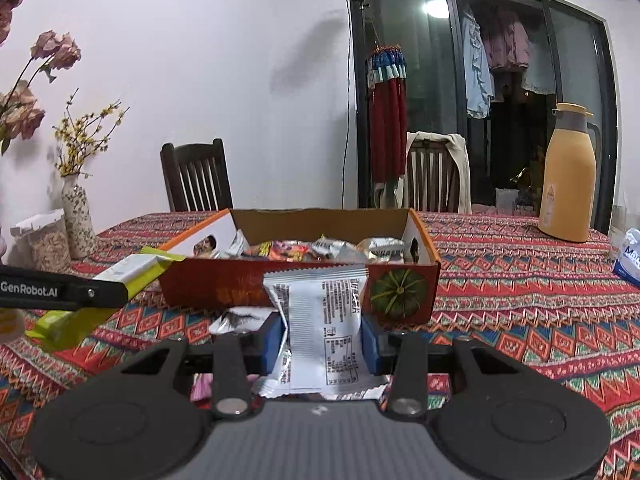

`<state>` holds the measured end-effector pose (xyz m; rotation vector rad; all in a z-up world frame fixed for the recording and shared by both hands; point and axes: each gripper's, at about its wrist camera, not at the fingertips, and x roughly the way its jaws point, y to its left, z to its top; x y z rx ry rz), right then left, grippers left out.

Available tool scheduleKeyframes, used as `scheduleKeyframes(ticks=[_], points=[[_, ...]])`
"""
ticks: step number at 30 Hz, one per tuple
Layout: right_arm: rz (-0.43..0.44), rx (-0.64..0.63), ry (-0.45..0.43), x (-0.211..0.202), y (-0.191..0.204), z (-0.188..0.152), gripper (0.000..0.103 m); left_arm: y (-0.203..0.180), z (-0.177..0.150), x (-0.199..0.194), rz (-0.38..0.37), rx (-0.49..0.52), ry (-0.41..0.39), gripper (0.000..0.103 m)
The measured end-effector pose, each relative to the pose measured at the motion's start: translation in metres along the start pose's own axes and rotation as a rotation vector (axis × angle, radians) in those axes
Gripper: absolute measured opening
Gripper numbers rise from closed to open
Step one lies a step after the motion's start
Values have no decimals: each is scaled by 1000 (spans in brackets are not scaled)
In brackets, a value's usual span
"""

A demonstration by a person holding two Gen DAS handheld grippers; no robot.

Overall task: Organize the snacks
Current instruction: 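Carry both snacks over the box and open both grippers to drop them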

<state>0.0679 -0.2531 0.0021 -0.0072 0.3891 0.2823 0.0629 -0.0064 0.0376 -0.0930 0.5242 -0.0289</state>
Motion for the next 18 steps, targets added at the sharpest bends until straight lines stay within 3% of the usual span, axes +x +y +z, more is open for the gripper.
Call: scheduleKeyframes(ticks=[18], points=[[-17, 20, -43, 39, -14, 50, 40, -9, 63, 38, 14, 14, -25, 39]])
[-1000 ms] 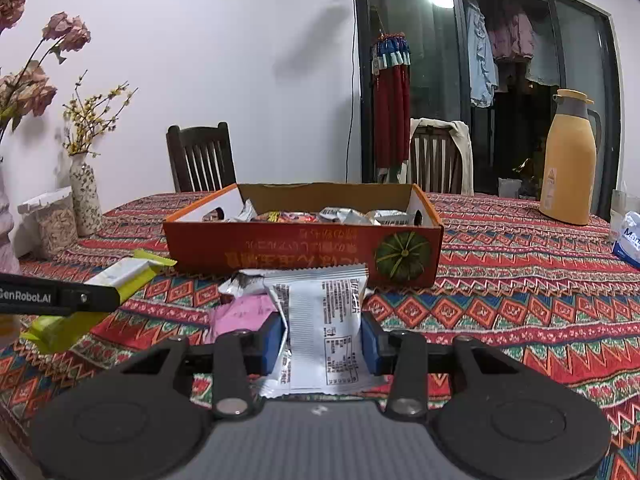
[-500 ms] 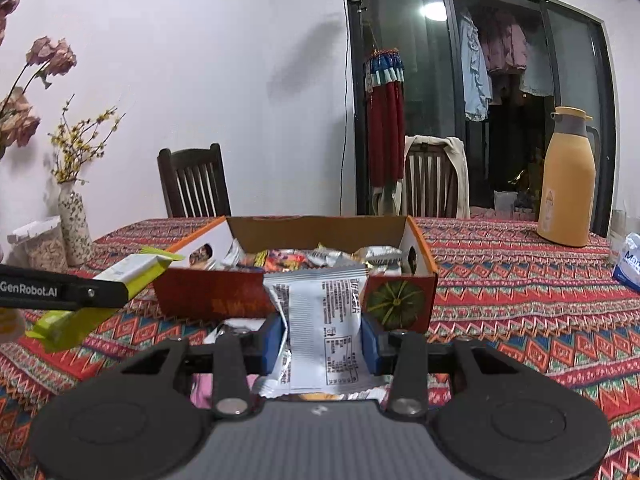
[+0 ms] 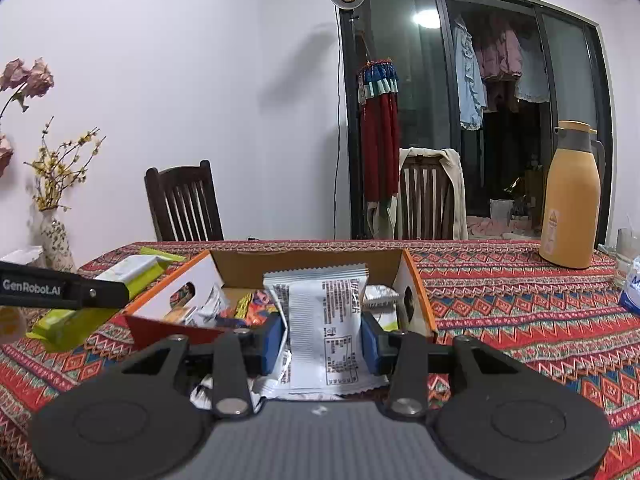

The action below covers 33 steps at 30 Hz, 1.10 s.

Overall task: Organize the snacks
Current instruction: 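Carry both snacks over the box and open both grippers to drop them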

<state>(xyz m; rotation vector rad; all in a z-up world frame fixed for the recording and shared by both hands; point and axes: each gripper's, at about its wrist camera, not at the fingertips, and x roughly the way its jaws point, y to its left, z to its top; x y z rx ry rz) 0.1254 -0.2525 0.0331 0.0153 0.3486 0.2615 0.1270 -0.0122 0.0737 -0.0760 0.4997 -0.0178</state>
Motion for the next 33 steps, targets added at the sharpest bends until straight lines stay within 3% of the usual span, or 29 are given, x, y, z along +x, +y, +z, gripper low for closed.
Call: scheduleKeyframes(ticks=[8, 19, 26, 33], points=[[-8, 3, -20, 28, -8, 26, 40, -5, 29, 24, 8, 6, -21, 39], [-19, -2, -28, 86, -13, 56, 40, -6, 56, 77, 35, -35, 15, 39], [-11, -7, -3, 115, -18, 58, 40, 1, 62, 106, 65, -61, 23, 39], [14, 4, 23, 134, -26, 44, 40, 6, 49, 130, 73, -74, 18, 39]])
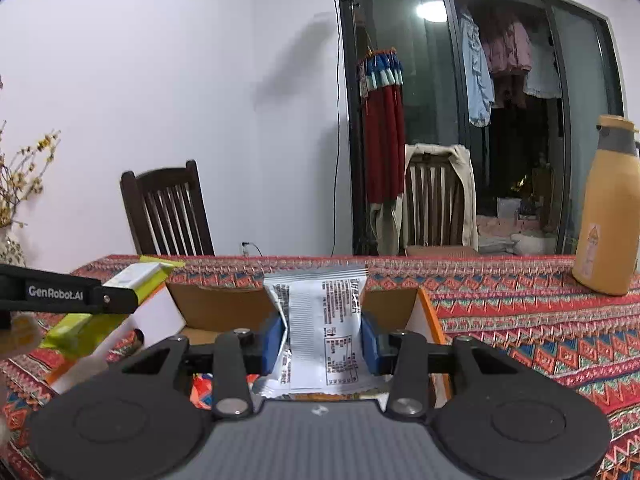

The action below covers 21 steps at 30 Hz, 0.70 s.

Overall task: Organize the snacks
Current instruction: 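Carry both snacks over the box and open both grippers to drop them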

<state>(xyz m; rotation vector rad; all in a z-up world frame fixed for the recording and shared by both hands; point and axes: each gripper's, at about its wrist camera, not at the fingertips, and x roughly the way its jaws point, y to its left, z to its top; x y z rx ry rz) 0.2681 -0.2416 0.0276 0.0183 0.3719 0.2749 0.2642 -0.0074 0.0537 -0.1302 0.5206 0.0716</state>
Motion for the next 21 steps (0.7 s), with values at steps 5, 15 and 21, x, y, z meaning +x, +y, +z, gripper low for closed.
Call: scheduleKeyframes(ticks=[5, 15, 21], points=[[-9, 16, 26, 8, -5, -7, 40, 4, -6, 7, -8, -1, 0, 39], [-21, -1, 12, 5, 1, -13, 40, 4, -13, 10, -14, 0, -24, 39], [-23, -5, 10, 7, 2, -14, 40, 1, -18, 13, -6, 15, -30, 39]])
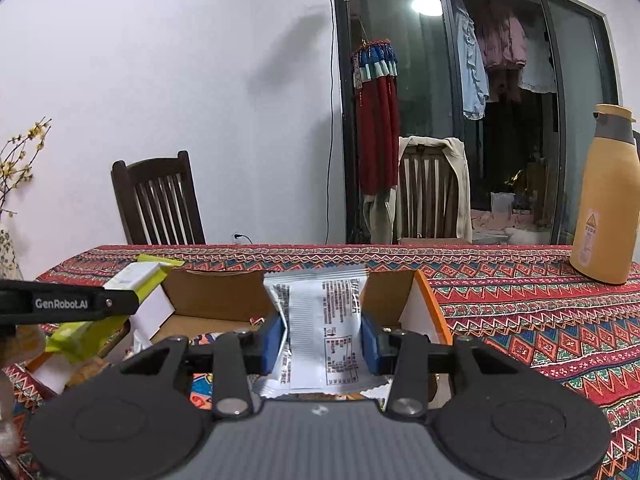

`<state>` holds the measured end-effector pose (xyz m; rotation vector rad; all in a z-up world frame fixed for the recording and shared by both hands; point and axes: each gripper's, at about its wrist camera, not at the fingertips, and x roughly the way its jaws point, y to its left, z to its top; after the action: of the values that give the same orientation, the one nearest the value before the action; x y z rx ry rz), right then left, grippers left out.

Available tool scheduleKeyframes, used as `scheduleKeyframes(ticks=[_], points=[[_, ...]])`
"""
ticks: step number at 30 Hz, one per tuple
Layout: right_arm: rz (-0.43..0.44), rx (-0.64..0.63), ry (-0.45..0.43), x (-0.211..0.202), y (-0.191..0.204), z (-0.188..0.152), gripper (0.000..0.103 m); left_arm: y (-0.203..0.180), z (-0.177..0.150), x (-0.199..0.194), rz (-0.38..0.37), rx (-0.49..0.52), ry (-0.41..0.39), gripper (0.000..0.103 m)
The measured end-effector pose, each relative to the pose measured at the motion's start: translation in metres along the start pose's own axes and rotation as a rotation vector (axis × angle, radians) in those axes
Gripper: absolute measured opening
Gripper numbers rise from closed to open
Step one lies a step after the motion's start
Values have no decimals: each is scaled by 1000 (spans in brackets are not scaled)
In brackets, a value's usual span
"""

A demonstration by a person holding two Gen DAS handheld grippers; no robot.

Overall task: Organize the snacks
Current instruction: 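Carry both snacks over the box and open both grippers to drop them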

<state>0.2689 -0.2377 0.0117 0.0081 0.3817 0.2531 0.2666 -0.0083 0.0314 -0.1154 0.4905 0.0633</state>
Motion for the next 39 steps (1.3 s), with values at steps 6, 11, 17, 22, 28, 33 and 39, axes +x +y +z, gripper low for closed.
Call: scheduleKeyframes(ticks=[6, 11, 17, 22, 28, 33, 39], points=[[1, 1, 3, 0, 0, 0, 45, -1, -4, 0, -10, 1, -7, 40], [-6, 10, -1, -2, -1, 0, 64, 3, -3, -4, -8, -19, -28, 50], [-18, 24, -18, -6, -1, -1, 103, 6, -1, -13, 30, -43, -77, 103], [-28, 32, -20, -7, -2, -2, 103, 7, 0, -15, 42, -58, -87, 103], [-35, 34, -23, -9, -2, -3, 103, 6, 3, -19, 39, -57, -92, 103], [-39, 35, -51, -23, -3, 5, 103, 5, 12, -36, 32, -59, -104, 103], [-33, 51, -54, -42, -5, 8, 103, 9, 14, -62, 12, -38, -95, 103]])
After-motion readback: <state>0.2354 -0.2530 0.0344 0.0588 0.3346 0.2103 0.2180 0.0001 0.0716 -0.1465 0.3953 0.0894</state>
